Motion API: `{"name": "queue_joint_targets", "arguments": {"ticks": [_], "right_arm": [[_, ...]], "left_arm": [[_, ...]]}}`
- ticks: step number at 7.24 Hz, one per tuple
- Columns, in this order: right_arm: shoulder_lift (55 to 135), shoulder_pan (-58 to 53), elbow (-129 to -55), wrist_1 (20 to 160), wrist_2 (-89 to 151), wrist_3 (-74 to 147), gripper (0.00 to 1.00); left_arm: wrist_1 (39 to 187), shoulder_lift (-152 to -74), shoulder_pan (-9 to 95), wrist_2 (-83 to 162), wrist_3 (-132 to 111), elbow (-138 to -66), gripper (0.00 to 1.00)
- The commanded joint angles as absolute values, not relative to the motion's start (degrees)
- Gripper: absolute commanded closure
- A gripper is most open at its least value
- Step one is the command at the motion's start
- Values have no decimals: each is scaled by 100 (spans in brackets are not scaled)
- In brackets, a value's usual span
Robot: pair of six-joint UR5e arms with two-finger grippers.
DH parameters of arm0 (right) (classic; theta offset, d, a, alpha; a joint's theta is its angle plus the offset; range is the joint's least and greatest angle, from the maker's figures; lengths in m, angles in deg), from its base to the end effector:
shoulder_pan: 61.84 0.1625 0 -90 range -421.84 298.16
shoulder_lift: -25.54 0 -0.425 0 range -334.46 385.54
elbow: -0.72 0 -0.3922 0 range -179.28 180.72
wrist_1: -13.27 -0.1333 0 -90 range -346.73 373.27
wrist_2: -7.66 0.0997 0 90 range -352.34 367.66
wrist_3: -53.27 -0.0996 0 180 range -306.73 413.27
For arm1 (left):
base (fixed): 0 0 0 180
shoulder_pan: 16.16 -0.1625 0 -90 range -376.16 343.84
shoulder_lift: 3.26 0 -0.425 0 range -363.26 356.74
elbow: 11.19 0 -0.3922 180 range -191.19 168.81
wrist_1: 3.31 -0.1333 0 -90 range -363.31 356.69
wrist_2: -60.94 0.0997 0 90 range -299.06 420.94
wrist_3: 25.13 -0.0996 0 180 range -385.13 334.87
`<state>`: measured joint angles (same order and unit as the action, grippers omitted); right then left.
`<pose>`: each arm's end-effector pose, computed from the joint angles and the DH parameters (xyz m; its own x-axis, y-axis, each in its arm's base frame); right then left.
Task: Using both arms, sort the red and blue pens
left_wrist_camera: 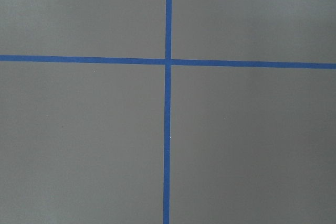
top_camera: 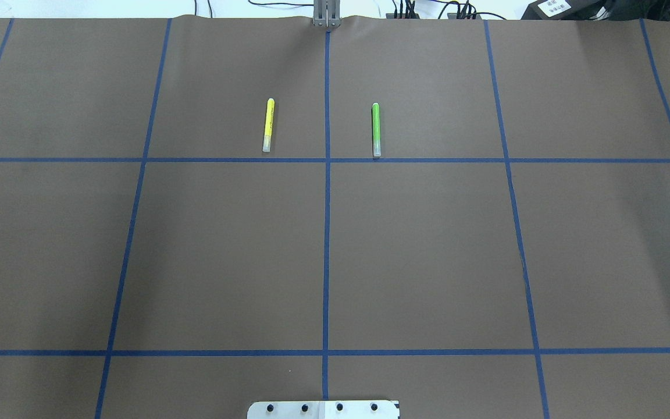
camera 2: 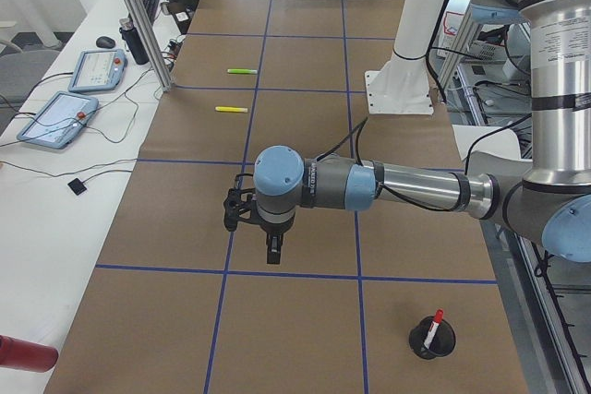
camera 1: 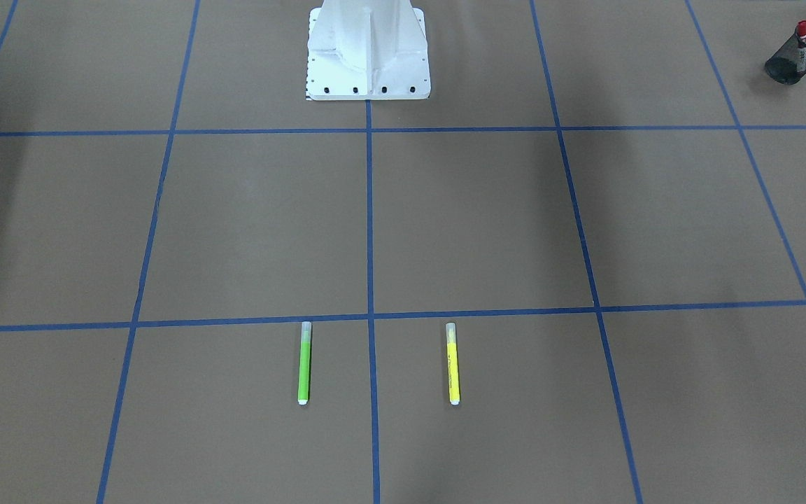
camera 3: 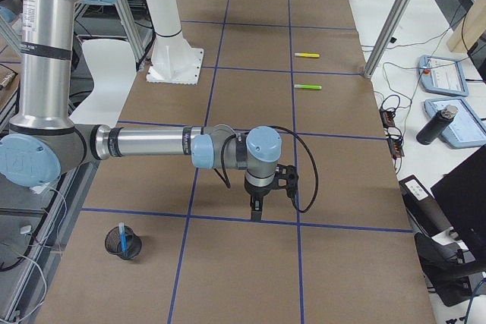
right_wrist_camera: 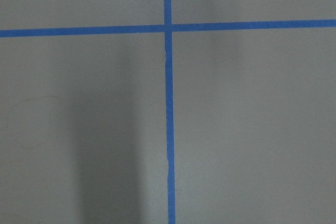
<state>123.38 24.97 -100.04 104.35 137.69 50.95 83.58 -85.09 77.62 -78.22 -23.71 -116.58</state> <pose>0.0449 -0.4390 0.6366 0.7650 -0.0228 0.6436 0.0247 0.9997 0.0061 -0.0864 -0.4280 0.5917 0.6543 -0.0137 -0.7561 0.0820 0.9952 0.0529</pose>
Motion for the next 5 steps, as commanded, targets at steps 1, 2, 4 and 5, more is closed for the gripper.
{"name": "queue_joint_targets", "arguments": {"ticks": [1,2,4,5], "right_arm": [[12354,2429,-9555,9533,13562,5081,0],[12363,2429,-9134,8840,13571,5072,0],[12319,2429,-8726,7886,13832,5029,0],[12258,2438,-8873,8258,14053,5037,0]], "left_arm": [[8361,-8509,7762,-7819,-2372,-11596,0],[8361,-8509,7762,-7819,-2381,-11587,0],[8379,-8509,7762,-7757,-2381,-11587,0],[8388,-8509,7762,-7757,-2373,-11587,0]]}}
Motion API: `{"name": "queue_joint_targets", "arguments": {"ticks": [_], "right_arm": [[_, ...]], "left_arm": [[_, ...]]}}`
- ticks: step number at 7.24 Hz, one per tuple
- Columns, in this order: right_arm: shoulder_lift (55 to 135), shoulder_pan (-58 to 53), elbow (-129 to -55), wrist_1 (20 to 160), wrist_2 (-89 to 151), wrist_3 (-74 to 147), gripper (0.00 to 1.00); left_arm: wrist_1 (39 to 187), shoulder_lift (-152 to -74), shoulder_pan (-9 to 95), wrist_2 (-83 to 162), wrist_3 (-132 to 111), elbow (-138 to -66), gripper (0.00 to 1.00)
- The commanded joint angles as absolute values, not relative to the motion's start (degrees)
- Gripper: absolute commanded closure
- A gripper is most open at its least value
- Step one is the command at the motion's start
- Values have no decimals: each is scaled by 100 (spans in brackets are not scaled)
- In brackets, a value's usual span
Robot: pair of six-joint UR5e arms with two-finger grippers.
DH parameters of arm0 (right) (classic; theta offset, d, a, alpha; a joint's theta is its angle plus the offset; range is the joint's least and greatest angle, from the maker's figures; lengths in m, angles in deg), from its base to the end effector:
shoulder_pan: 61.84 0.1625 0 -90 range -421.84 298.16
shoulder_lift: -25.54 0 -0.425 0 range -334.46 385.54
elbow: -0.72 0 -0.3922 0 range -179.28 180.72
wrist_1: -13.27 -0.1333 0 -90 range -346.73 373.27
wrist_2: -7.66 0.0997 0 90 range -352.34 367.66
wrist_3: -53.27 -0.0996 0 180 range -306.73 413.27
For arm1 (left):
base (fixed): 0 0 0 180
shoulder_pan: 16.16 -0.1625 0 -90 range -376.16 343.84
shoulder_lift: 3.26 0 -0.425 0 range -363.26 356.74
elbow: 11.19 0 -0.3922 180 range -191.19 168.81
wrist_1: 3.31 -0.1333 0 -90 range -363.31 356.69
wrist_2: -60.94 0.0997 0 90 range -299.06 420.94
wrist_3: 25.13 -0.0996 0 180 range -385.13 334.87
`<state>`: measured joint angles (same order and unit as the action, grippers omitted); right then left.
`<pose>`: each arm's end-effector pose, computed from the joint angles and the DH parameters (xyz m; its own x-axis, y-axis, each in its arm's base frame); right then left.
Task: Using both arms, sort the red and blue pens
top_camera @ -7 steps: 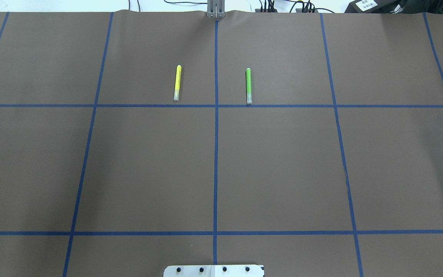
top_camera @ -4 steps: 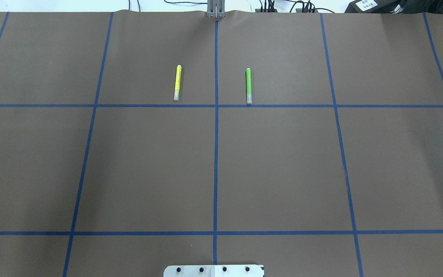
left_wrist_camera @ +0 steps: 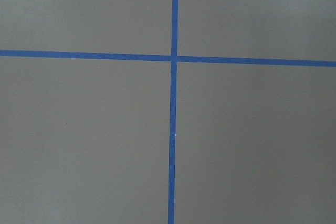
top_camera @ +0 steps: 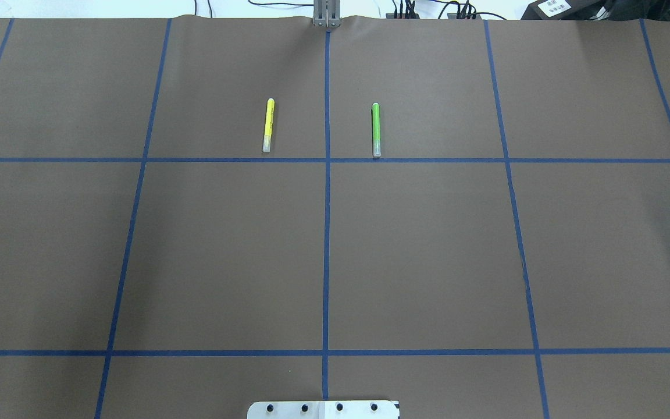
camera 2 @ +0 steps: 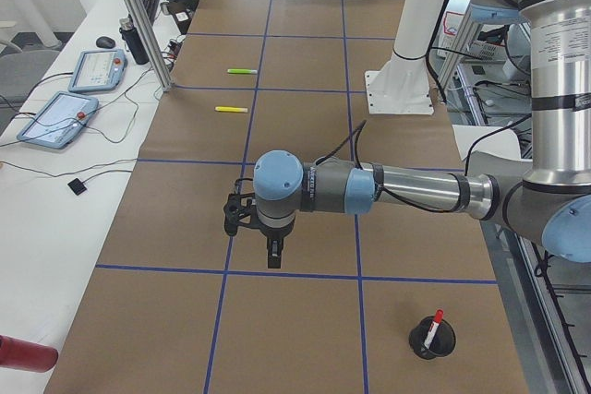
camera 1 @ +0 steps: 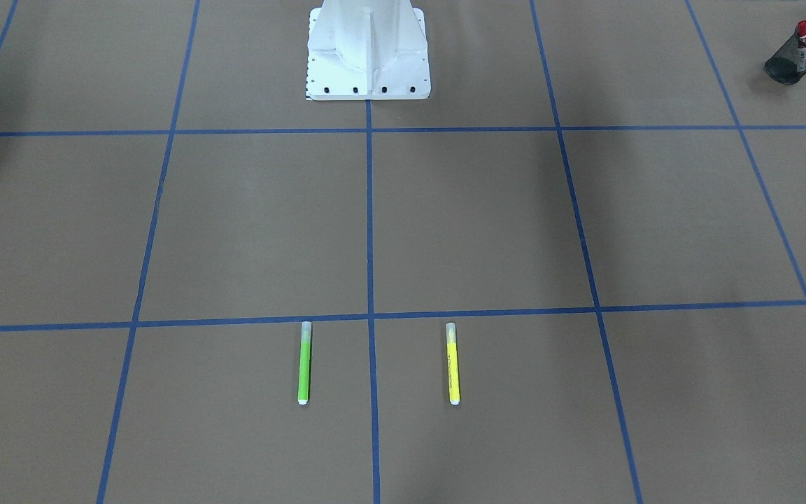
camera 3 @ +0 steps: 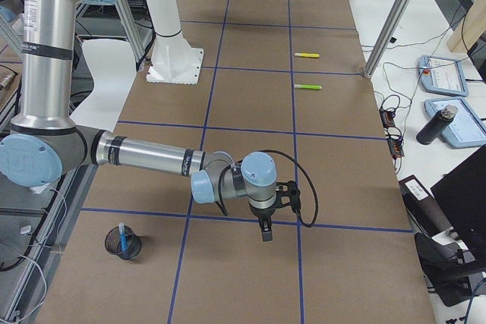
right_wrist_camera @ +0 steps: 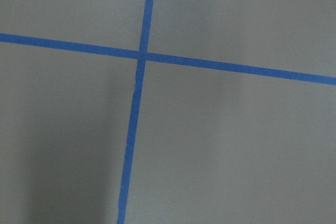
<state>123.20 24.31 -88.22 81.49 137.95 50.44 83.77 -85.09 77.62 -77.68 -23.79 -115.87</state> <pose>0.0388 -0.4489 0.6946 0.7536 -0.1488 0.6403 0.0282 0.9805 0.1946 -0.0870 -0.4281 0.5982 0.6610 -0.0200 -0.7501 0.0813 0.9957 0.0451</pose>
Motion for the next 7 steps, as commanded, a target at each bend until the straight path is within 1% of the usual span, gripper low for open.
{"name": "queue_joint_targets", "arguments": {"ticks": [1,2,3,5,7], "right_arm": [[12257,2447,-9380,9036,14063,5046,0],[12240,2490,-10176,10331,13985,5159,0],[12327,2543,-10498,10684,13897,5317,0],[12485,2561,-10448,10626,13511,5547,0],[12468,2561,-10256,10617,13527,5538,0]], "left_arm": [[8414,-8509,7762,-7757,-2372,-11587,0],[8414,-8509,7762,-7757,-2372,-11587,0],[8423,-8509,7762,-7757,-2372,-11578,0],[8414,-8526,7762,-7757,-2329,-11526,0],[8458,-8561,7762,-7731,-2363,-11464,0]]}}
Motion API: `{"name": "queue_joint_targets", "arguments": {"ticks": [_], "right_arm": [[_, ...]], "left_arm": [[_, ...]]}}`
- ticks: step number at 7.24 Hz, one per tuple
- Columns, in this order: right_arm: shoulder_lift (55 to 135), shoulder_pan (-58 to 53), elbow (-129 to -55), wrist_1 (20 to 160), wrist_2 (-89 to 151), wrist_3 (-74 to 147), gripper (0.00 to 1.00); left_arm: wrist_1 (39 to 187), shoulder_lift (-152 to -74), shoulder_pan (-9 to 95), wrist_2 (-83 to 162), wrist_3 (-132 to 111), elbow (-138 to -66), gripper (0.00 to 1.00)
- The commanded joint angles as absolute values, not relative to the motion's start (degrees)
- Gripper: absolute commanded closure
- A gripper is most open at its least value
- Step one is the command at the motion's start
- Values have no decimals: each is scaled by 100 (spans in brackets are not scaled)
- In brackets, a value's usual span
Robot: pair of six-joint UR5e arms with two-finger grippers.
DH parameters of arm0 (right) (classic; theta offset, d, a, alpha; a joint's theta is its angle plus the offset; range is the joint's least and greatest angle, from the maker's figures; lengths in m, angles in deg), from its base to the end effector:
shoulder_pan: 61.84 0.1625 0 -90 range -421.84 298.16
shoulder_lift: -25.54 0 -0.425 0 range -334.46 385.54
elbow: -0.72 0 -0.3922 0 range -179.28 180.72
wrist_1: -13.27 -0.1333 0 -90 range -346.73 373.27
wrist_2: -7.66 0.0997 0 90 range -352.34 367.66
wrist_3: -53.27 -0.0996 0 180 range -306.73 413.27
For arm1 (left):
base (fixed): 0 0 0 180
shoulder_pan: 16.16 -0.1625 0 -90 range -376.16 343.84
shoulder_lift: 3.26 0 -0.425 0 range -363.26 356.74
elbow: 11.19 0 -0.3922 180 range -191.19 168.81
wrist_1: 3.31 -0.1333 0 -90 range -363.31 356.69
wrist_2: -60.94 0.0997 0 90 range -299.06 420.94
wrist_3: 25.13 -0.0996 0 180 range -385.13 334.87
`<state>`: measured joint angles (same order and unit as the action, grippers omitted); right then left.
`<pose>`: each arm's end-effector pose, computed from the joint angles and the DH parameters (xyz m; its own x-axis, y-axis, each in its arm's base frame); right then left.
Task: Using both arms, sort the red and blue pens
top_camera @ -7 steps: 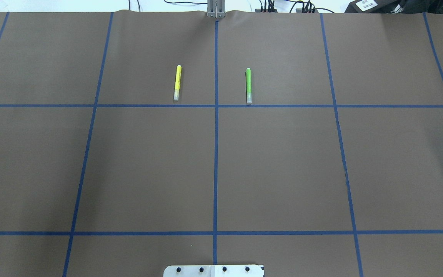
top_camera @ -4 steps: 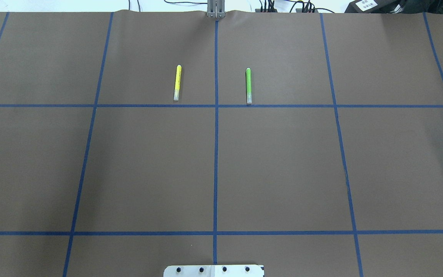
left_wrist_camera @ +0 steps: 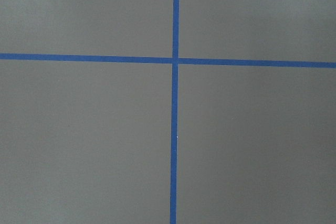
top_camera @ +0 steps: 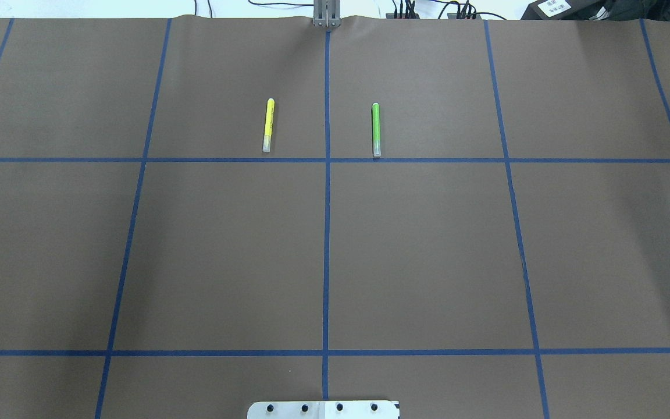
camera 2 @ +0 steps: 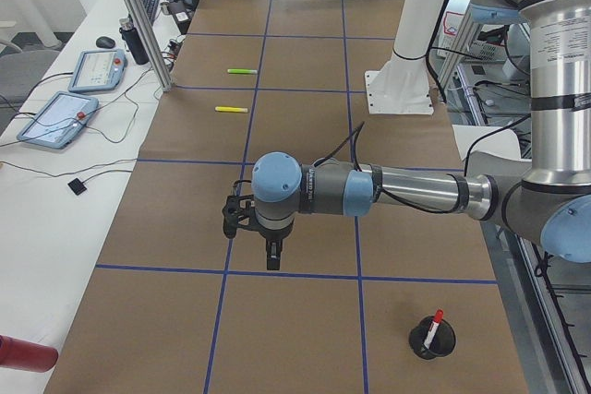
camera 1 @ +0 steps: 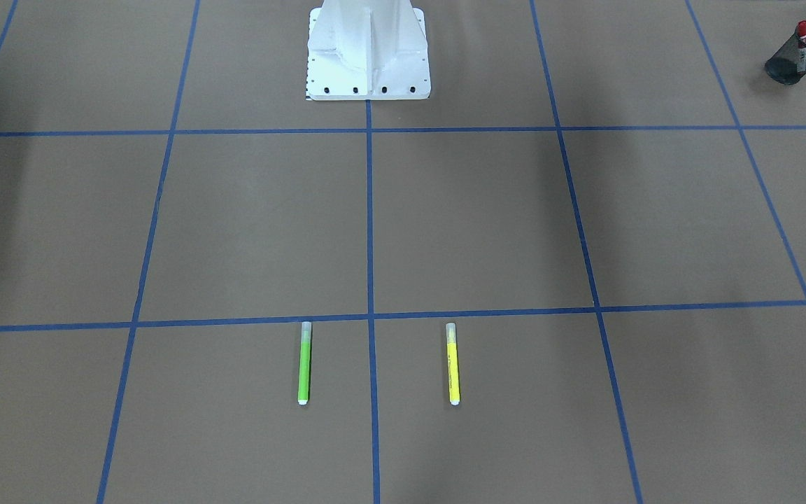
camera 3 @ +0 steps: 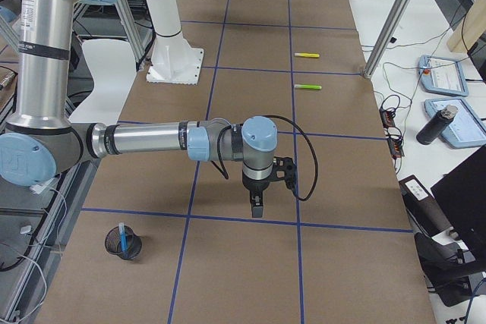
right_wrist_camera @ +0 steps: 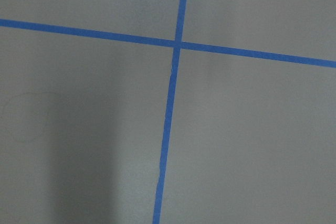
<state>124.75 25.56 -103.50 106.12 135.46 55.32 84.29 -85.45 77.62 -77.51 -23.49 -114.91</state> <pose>0.0529 -0.4281 0.6227 0.7862 -0.0946 0.6107 0.0735 0.9955 0.0596 -0.0874 -0.4311 0.6030 0.6627 -0.0265 -0.7484 0.0848 0.9956 0.0398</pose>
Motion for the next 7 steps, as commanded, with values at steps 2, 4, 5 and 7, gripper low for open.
{"name": "queue_joint_targets", "arguments": {"ticks": [2,4,5,7], "right_arm": [[12459,2561,-10289,10617,13589,5459,0],[12529,2561,-10281,10617,13615,5520,0],[12512,2570,-10307,10617,13589,5538,0],[12530,2570,-10351,10617,13624,5521,0]], "left_arm": [[8493,-8518,7753,-7608,-2364,-11464,0],[8493,-8517,7753,-7608,-2372,-11132,0],[8467,-8509,7753,-7599,-2364,-11121,0],[8493,-8430,7744,-7590,-2372,-11112,0]]}}
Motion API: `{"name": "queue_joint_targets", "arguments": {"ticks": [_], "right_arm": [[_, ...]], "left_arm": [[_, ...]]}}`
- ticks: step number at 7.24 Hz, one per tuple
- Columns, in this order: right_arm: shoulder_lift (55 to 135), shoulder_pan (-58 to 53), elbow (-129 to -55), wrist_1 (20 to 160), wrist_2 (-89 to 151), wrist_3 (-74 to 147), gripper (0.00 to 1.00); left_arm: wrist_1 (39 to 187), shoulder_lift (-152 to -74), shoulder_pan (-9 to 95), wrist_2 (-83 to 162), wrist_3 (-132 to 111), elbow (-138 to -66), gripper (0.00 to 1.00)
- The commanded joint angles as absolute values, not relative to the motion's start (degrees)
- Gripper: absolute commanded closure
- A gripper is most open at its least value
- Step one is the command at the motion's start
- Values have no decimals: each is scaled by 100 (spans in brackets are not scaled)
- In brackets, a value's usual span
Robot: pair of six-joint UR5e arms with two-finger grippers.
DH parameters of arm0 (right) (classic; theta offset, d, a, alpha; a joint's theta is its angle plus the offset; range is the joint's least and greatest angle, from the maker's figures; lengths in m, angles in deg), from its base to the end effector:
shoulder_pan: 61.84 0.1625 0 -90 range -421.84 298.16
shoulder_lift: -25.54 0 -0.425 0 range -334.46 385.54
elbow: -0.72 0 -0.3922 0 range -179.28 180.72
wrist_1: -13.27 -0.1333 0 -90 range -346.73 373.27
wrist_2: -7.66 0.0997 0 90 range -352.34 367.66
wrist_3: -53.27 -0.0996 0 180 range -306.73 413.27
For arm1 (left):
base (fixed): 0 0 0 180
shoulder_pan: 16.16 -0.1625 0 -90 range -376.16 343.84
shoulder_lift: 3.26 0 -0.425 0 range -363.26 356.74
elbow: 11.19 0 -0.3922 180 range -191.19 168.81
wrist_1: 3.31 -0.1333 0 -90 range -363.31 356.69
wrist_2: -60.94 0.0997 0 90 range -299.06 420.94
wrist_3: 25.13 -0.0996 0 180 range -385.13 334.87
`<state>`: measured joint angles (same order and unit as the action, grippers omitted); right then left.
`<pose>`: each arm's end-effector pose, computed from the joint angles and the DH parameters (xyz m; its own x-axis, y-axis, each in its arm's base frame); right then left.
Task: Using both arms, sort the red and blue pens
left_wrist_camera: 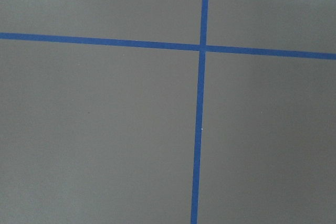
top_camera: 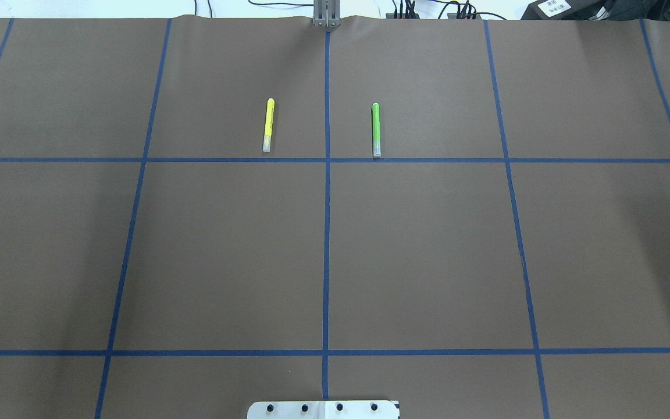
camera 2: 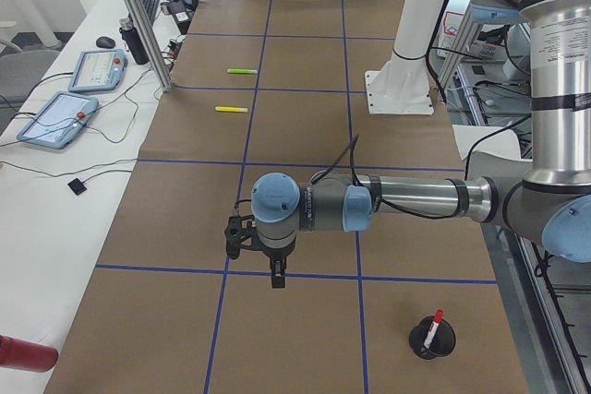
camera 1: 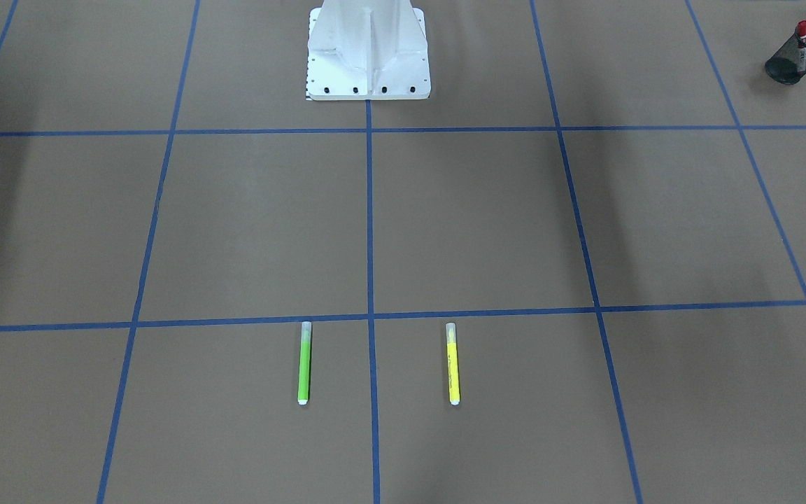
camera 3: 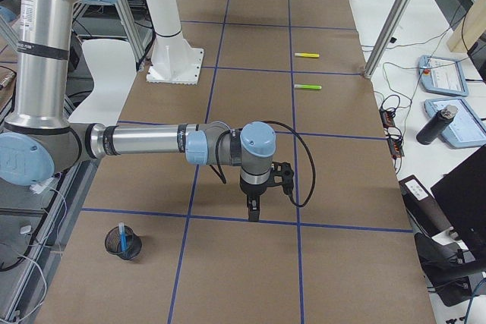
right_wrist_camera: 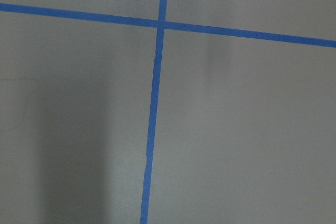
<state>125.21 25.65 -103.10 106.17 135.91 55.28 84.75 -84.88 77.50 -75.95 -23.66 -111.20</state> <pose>0.0531 -0.4239 0.6291 0.7820 -0.0829 0.6178 0.0713 0.9965 0.0435 -0.0879 -0.4247 0.6404 0.6799 -0.0732 -0.7297 0.0813 0.9964 -0.0241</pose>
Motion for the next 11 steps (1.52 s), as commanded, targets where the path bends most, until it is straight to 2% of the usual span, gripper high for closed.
{"name": "queue_joint_targets", "arguments": {"ticks": [1,11], "right_arm": [[12521,2561,-10386,10617,13633,5521,0],[12451,2561,-10554,10617,13642,5529,0]], "left_arm": [[8476,-8421,7753,-7590,-2364,-11113,0],[8476,-8421,7753,-7590,-2364,-11165,0]]}}
